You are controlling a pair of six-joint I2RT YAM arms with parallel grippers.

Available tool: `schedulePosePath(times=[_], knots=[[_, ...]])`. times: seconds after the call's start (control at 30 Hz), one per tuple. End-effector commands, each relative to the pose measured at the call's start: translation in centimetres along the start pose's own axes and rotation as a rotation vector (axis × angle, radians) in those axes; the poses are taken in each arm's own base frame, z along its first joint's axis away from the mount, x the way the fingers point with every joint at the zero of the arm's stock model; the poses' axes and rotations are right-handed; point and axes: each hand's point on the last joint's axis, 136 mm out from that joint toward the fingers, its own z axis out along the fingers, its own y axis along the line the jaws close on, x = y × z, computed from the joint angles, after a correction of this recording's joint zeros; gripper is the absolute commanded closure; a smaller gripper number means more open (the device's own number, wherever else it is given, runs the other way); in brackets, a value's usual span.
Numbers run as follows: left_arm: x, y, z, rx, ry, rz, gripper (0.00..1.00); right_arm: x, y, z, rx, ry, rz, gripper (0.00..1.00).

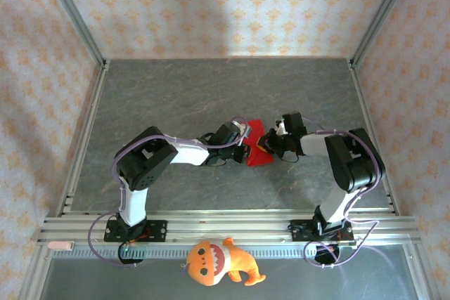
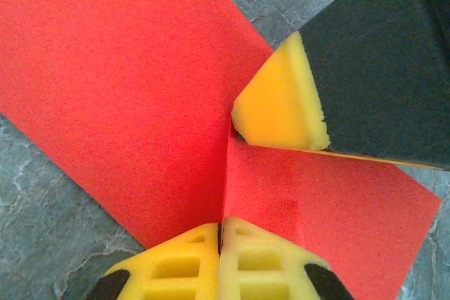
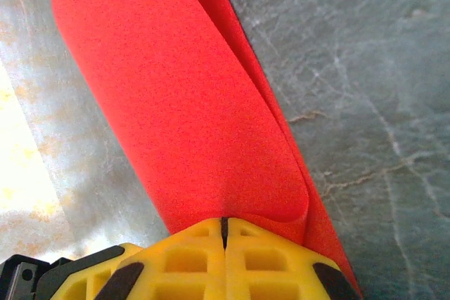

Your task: Fold a paper plane with a square sheet of paper (pick it up from the middle)

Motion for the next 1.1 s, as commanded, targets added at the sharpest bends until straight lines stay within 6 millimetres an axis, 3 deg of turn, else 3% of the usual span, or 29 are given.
schedulePosePath(times=[0.0,0.1,0.2,0.4,0.47,0.67,0.8,1.07], knots=[[4.6,2.8,0.8,-0.087,0.14,-0.019,0.98,-1.5,0.1,-0.9,0.012,-0.041,-0.008,1.0],[4.7,2.9,0.8,-0.091,0.141,-0.019,0.97,-2.3,1.2,-1.6,-0.018,-0.06,-0.021,1.0],[4.8,2.9,0.8,-0.088,0.141,-0.021,0.97,-2.0,0.6,-1.2,-0.019,-0.036,-0.02,1.0],[4.8,2.9,0.7,-0.089,0.142,-0.019,0.97,-1.9,-4.8,-0.3,0.116,-0.05,0.067,1.0],[5.0,3.0,0.8,-0.093,0.149,-0.017,0.98,-2.2,-5.2,-0.4,0.13,-0.062,0.076,1.0],[5.5,3.5,0.6,-0.111,0.161,-0.014,0.98,-3.6,-3.1,-1.4,0.063,-0.119,0.06,1.0],[5.4,3.3,0.5,-0.108,0.154,-0.017,0.98,-4.6,-3.1,-2.3,0.027,-0.167,0.1,1.0],[5.4,3.4,0.5,-0.108,0.149,-0.021,0.97,-4.5,-0.5,-4.0,-0.075,-0.195,0.068,1.0]])
